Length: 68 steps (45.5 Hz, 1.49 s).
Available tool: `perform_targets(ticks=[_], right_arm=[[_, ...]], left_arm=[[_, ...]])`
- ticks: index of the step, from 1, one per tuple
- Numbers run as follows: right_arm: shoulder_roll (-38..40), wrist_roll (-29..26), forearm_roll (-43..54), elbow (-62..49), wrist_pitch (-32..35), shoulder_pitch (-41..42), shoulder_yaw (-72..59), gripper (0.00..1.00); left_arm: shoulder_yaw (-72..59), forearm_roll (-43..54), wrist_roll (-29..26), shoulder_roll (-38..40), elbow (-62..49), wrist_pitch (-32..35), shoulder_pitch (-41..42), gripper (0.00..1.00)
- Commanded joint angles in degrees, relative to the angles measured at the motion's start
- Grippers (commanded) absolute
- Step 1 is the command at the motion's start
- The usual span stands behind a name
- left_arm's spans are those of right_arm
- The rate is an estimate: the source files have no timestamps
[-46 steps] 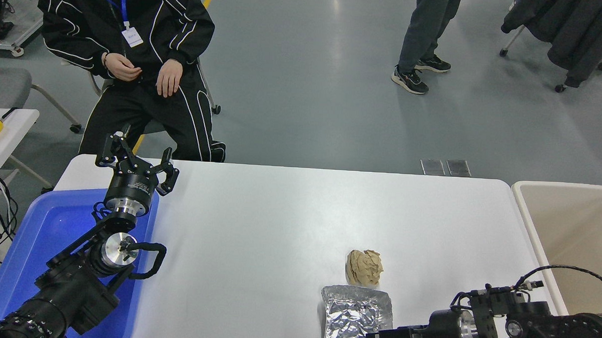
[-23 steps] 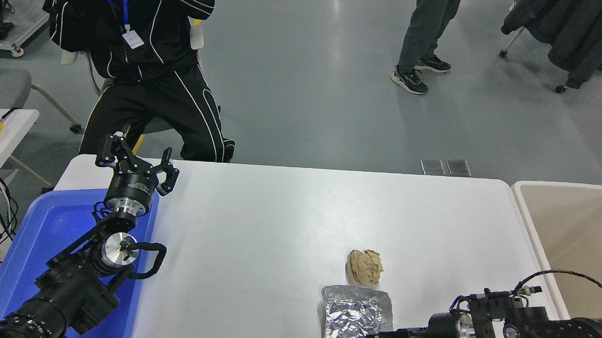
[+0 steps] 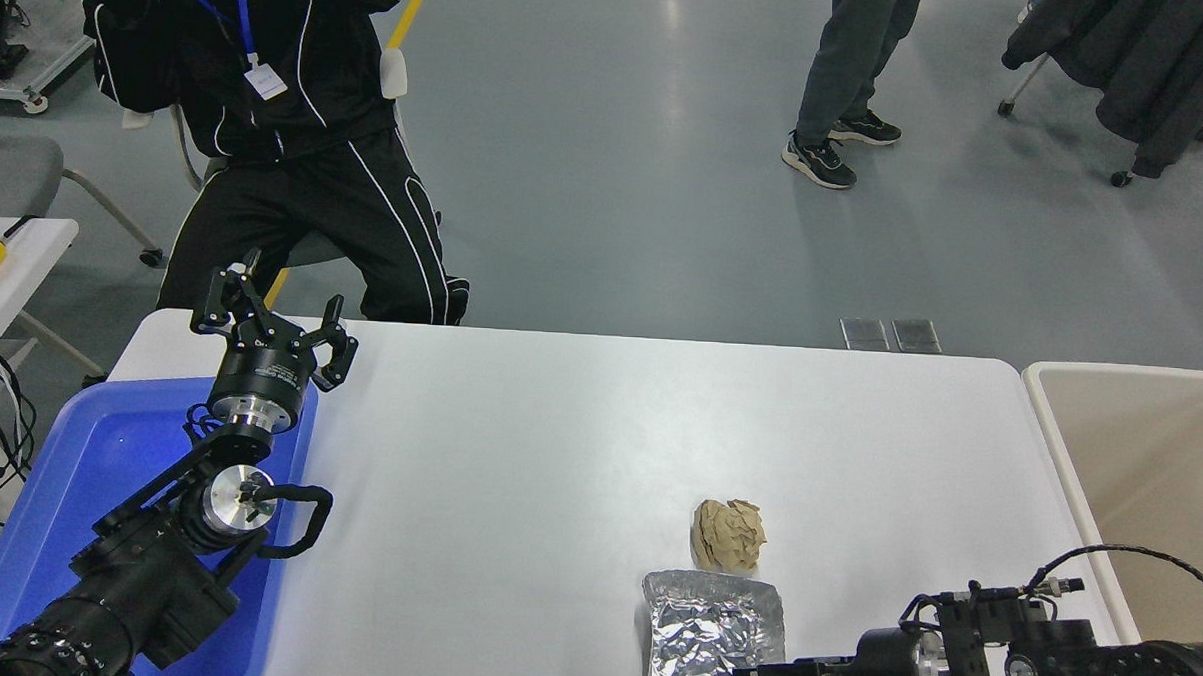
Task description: Dispose of the paper cup in the dustbin
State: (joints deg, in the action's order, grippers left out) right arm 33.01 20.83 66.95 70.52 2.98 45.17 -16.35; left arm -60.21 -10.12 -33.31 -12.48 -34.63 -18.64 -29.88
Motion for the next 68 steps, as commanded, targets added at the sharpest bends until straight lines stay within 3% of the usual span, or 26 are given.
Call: perform_targets(ticks=[1, 52, 68], right_arm=[[0.04, 0.00, -0.07, -0.04, -0.08, 0.10, -0.08, 0.99], [-0.05, 0.00, -0.24, -0.74, -0.17, -0.17, 0.09, 0.99], [5.30, 0.09, -11.84, -1.09, 1.59, 3.43, 6.85, 0.99]], left_arm=[[0.00, 0.01, 0.00, 0.00, 0.00, 0.01, 0.00, 1.00], [0.00, 0.01, 0.00, 0.00, 0.00, 0.01, -0.09, 1.00], [0.00, 0.01, 0.00, 0.00, 0.00, 0.01, 0.00, 1.00]])
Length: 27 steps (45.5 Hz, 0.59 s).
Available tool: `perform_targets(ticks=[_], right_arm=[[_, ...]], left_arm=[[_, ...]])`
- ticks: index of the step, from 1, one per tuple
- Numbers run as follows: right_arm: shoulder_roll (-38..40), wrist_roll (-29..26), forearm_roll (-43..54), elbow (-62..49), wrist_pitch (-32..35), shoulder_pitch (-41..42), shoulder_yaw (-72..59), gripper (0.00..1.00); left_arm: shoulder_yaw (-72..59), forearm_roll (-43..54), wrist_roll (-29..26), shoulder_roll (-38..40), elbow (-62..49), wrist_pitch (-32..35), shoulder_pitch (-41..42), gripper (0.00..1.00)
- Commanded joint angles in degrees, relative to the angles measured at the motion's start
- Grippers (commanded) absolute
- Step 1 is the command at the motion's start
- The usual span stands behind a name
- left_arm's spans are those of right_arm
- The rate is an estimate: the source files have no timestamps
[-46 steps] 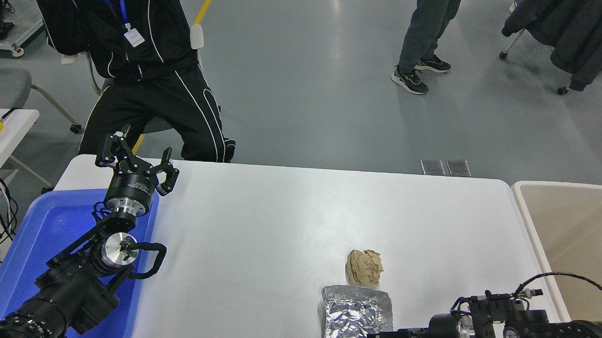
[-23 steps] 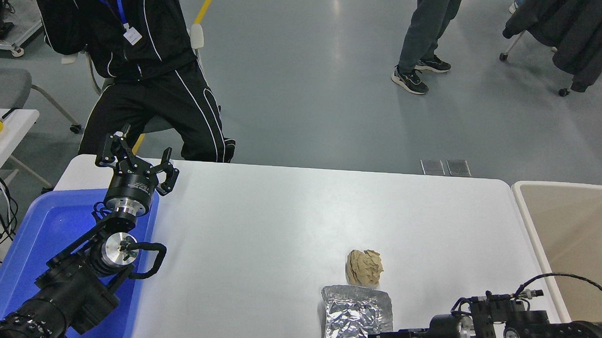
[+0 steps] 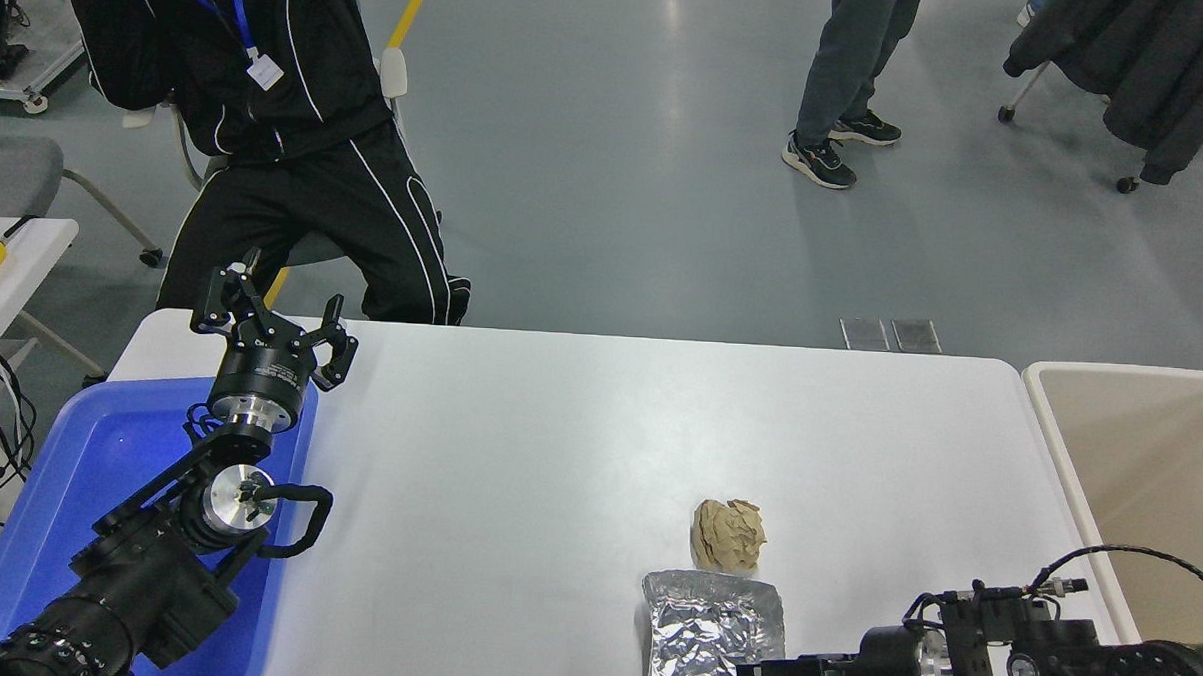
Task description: Dispose of the paper cup in the dustbin
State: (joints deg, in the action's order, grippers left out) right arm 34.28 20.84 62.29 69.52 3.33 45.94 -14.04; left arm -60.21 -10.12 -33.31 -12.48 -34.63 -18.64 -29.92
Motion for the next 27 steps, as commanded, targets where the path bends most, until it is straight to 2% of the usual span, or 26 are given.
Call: perform_targets(ticks=[1, 9, 17, 27], right_arm=[[4.48, 0.08, -7.70, -0.09, 1.50, 3.01, 5.15, 0.99], [7.82, 0.08, -10.25, -0.79, 2.12, 3.37, 14.46, 0.99], [7.56, 0.08, -15.78, -4.57, 1.41, 2.40, 25.01, 0.99], [6.86, 0.08, -24.75, -11.42, 1.24, 2.31, 32.22, 0.99]], left_arm=[[0.00, 0.01, 0.00, 0.00, 0.00, 0.01, 0.04, 1.00], [0.00, 0.01, 0.00, 0.00, 0.00, 0.01, -0.05, 1.00], [0.00, 0.01, 0.00, 0.00, 0.00, 0.01, 0.04, 1.00], [0.00, 0.01, 0.00, 0.00, 0.00, 0.01, 0.04, 1.00]])
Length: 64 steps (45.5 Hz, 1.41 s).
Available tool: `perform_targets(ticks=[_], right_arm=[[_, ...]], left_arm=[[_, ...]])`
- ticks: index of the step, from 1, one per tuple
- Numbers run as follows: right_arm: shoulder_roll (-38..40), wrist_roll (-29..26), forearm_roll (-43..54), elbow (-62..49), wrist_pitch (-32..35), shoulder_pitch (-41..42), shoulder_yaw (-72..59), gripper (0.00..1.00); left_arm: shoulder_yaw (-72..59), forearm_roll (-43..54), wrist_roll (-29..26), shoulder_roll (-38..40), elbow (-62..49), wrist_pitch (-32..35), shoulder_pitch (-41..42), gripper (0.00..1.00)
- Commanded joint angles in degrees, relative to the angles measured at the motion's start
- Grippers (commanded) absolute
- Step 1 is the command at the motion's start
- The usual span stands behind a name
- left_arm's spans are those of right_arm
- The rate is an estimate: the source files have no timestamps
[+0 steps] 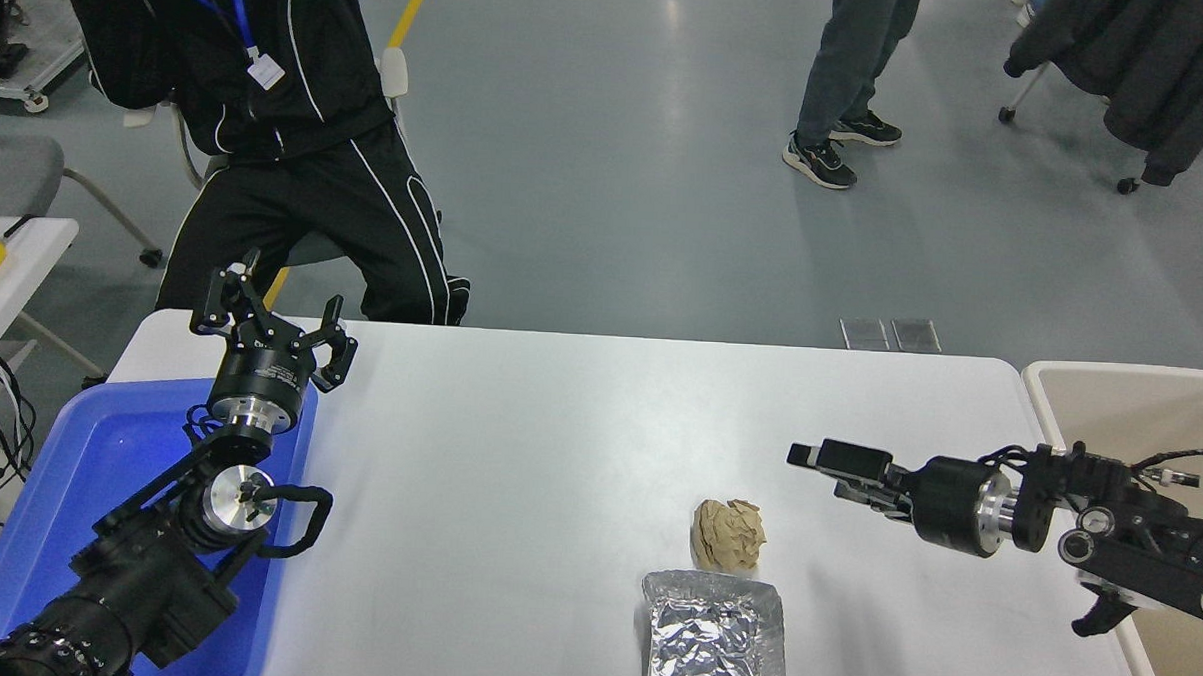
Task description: Dispose of the paper cup in the dustbin
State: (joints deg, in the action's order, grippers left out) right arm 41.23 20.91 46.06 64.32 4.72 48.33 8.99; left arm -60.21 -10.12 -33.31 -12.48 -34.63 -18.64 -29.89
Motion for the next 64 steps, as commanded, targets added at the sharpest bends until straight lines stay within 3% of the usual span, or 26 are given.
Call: perform_targets(ticks=[1, 33, 49, 64], right_arm=[[-0.27, 0.00, -9.14, -7.01, -0.15, -0.08, 9.81, 0.99], [-2.82, 0.09, -37.53, -30.56, -0.50, -1.66, 17.29, 0.99], [-6.77, 0.00, -38.94, -44.54, -1.73, -3.16, 17.11, 0.99], [-7.74, 0.09, -39.03, -45.16, -1.64, -3.42, 17.46, 0.99]], left_arm=[[0.00, 0.01, 0.00, 0.00, 0.00, 0.01, 0.01, 1.00], [0.00, 0.01, 0.00, 0.00, 0.00, 0.01, 0.01, 1.00], [0.00, 0.01, 0.00, 0.00, 0.00, 0.01, 0.01, 1.00], [0.00, -0.08, 0.00, 0.00, 0.00, 0.01, 0.01, 1.00]])
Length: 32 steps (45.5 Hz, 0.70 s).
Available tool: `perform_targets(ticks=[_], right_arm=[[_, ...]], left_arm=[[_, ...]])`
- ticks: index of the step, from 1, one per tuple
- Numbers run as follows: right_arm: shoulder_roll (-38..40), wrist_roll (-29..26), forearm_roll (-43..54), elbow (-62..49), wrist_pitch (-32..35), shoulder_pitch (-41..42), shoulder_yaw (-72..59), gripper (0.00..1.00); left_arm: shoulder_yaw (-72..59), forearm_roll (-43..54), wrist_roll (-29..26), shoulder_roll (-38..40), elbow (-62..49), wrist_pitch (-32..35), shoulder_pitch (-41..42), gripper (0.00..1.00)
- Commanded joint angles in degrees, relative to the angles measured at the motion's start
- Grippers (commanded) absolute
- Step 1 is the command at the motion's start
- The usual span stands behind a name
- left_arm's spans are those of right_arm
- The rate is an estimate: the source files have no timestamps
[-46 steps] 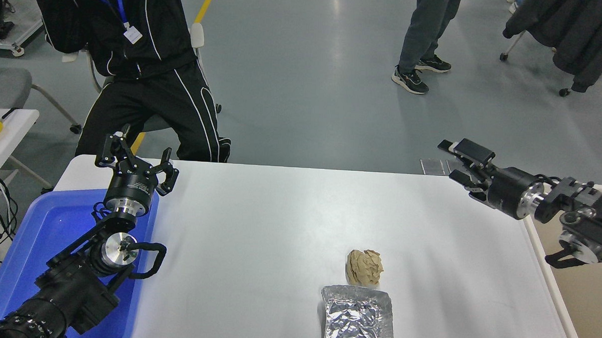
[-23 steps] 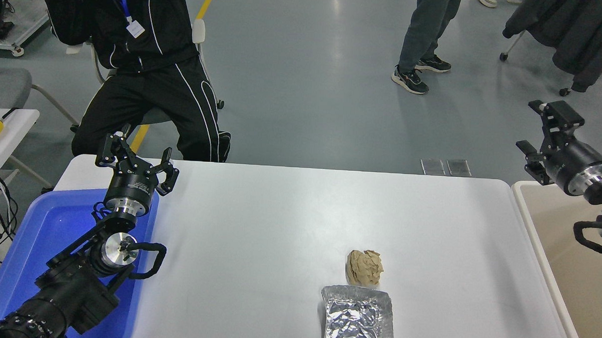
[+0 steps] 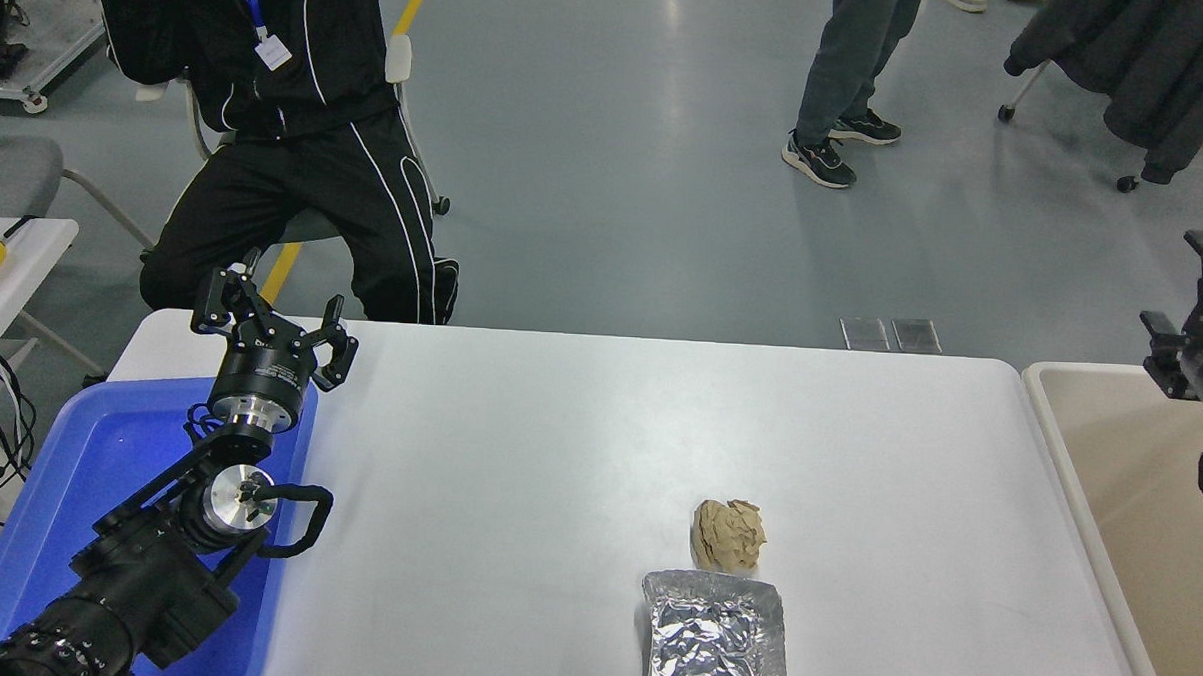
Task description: Dispose of the paper cup in the dustbin
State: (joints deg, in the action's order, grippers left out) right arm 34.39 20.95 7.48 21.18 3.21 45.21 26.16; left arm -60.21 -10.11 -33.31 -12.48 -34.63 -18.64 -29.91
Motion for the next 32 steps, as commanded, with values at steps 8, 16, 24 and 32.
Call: perform_targets(ticks=[8, 16, 24, 32], right_arm=[[-0.99, 0.05, -0.44, -1.85, -0.13, -0.21, 0.29, 0.99], [-1.60, 0.05, -0.44, -1.94, -0.13, -0.12, 0.29, 0.99], [-1.78, 0.05, -0.44, -1.85, -0.13, -0.12, 0.21, 0.99], [-1.87, 0.23, -0.44, -1.24, 0.66, 0.05, 0.29, 0.99]], left_arm=[[0.00, 0.01, 0.00, 0.00, 0.00, -0.08, -0.06, 1.00], [0.00, 0.01, 0.00, 0.00, 0.00, 0.01, -0.06, 1.00], [0.00, 0.01, 0.00, 0.00, 0.00, -0.08, 0.02, 1.00], [0.00, 0.01, 0.00, 0.00, 0.00, 0.01, 0.02, 1.00]])
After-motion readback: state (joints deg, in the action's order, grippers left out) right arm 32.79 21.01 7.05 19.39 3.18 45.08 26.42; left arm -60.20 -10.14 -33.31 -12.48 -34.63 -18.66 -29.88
